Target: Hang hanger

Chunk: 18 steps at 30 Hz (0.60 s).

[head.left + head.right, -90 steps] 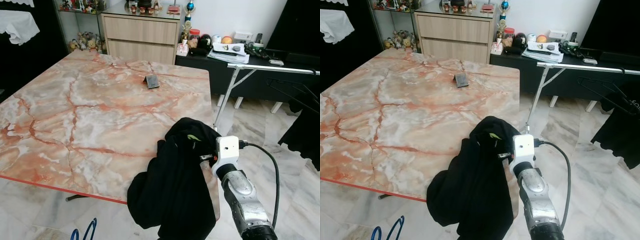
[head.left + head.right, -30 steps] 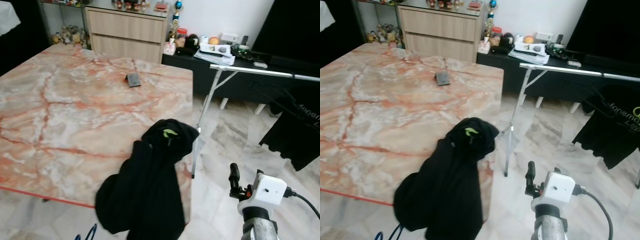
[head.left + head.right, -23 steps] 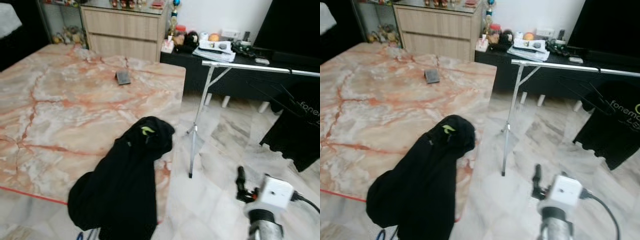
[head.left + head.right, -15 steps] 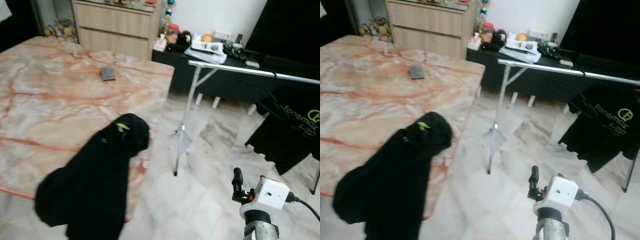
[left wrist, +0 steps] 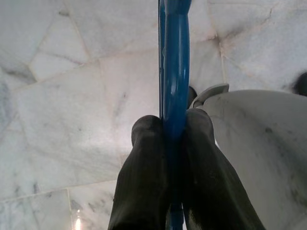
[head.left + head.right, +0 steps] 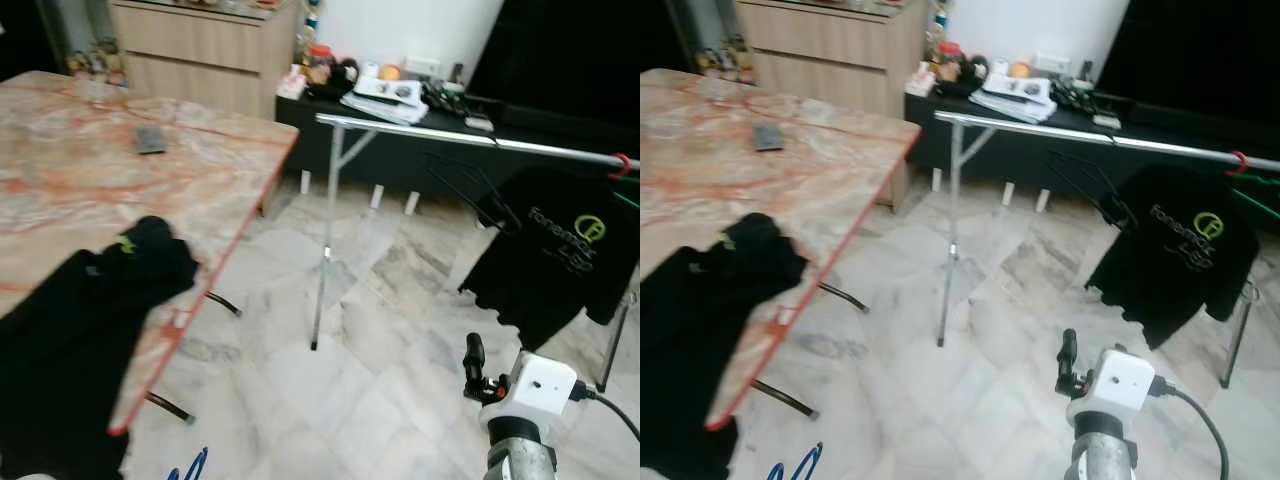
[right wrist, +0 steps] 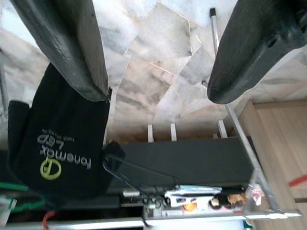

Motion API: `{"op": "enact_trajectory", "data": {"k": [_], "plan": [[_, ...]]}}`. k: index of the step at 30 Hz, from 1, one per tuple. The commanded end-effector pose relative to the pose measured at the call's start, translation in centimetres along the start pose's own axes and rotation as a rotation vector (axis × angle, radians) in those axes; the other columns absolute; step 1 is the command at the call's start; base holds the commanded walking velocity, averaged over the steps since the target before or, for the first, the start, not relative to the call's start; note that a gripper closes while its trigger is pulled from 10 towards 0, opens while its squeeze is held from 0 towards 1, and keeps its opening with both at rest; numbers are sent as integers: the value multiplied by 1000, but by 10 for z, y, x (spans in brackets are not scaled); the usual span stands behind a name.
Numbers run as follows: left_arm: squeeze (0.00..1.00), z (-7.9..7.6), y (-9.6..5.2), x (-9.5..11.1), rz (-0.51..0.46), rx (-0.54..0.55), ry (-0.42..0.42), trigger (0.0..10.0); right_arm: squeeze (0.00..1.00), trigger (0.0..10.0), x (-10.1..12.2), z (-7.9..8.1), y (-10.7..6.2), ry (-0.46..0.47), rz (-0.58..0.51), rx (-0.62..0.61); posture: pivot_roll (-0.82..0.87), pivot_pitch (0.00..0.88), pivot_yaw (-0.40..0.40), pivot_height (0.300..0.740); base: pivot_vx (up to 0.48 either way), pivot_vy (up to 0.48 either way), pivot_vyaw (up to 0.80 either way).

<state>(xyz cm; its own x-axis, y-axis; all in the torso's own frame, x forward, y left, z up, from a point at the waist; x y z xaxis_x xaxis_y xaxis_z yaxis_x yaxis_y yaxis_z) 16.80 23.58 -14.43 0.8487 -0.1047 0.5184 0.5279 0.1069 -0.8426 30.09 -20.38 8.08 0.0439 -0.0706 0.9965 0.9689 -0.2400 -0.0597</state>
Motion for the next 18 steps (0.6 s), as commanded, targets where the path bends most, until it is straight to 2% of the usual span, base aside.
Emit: {"op": "enact_trajectory", "data": {"k": [1,6,9,12,17,18], "plan": [[0,-25,-1,-12,41,-77,13,10000,0,10000,-6,-14,2,-20,19,-37,-23,85,-62,740,0,-390,0],[0,-23,-1,-11,37,-70,2,10000,0,10000,-9,-15,6,-32,30,-38,-24,84,-63,740,0,-78,0],[0,-23,-1,-8,25,-74,40,10000,0,10000,-16,-21,12,-81,60,-40,-26,83,-61,740,0,0,0],[0,-22,1,3,-22,-89,128,10000,0,10000,-19,-28,20,-103,73,-41,-32,80,-60,740,0,0,0],[0,-22,1,4,-25,-90,132,10000,0,10000,-19,-28,21,-107,72,-41,-32,80,-60,740,0,0,0],[0,-14,4,29,-75,-73,143,10000,0,10000,-26,-27,25,-128,98,-24,-27,69,-60,740,0,0,0]]}}
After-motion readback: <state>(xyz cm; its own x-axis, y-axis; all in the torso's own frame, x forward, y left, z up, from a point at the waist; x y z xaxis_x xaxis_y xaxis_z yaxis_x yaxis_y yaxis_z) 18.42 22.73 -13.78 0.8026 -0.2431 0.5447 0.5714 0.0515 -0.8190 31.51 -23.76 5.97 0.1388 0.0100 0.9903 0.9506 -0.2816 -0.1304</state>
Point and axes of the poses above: a point about 5 cm out from each wrist's last joint towards the gripper, its own y axis pointing out of the wrist towards the gripper, its own x axis along the axis of the wrist's last joint, z = x × y, the point moved 6 cm from there along y, pointing out of the wrist towards the gripper, and after that the axes turned 1 degree about -y, right-handed, at the moved point
